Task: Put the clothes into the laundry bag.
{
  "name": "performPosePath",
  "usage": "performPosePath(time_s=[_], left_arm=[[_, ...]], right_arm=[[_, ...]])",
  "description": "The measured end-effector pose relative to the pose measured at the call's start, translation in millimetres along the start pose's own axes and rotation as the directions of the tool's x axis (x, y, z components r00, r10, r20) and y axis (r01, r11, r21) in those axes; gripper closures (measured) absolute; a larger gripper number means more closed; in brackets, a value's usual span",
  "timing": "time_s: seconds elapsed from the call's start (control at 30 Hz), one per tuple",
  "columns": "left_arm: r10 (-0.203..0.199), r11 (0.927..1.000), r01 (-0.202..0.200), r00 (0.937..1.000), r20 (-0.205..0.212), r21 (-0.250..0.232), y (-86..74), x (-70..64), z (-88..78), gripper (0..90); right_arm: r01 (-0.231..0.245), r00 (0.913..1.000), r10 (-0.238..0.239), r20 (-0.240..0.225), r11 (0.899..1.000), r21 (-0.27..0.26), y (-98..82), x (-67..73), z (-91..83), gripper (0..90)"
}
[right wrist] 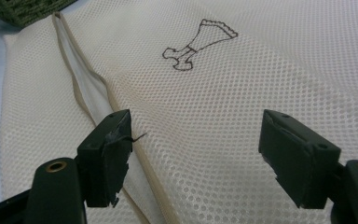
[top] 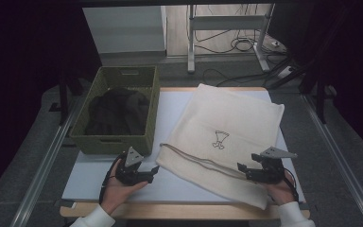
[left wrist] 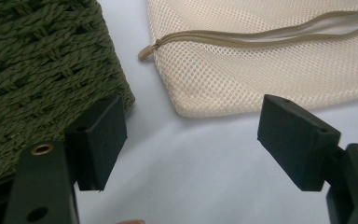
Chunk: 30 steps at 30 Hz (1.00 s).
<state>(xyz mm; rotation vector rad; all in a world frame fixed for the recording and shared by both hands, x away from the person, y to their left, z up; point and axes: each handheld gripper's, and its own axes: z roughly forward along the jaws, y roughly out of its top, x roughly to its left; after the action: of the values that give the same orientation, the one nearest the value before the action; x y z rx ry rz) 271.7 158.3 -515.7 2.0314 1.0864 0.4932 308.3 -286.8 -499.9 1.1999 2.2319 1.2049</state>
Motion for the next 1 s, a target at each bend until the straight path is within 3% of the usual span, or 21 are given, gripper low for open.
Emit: performPosePath(time_s=[0.27,0.5,0.73,0.8,0.87,1.0], left_arm=[[0.000,0.9992,0.000,1.0000,0.008,0.041,-7.1,-0.2,4.1,23.2],[0.000,0.9995,0.000,1.0000,0.000,0.031,-8.5,0.0,2.2,23.4],[-0.015,0.9996,0.016,0.9998,-0.012,0.023,-13.6,1.5,-4.4,23.4],[-0.004,0.9997,0.004,0.9999,-0.015,0.023,-13.5,-0.4,-4.6,23.3],[0.002,0.9998,-0.002,0.9999,-0.014,0.019,-13.0,-1.5,-4.4,23.3],[-0.004,0.9993,0.004,1.0000,-0.008,0.036,-12.2,0.9,-2.0,24.2]], right_arm=[[0.025,0.9997,-0.025,-0.009,1.000,0.017,3.9,-3.1,9.0,25.1],[0.035,0.9990,-0.034,-0.029,0.999,0.039,5.7,0.8,11.1,23.0],[0.050,0.9987,-0.050,-0.008,0.998,0.050,7.1,5.3,12.2,23.4],[0.060,0.9982,-0.060,-0.002,0.997,0.042,8.1,4.8,12.9,26.0],[0.103,0.9934,-0.104,0.047,0.994,0.022,9.1,7.3,12.1,28.9],[0.107,0.9937,-0.108,0.030,0.994,0.022,11.8,10.1,11.3,28.8]])
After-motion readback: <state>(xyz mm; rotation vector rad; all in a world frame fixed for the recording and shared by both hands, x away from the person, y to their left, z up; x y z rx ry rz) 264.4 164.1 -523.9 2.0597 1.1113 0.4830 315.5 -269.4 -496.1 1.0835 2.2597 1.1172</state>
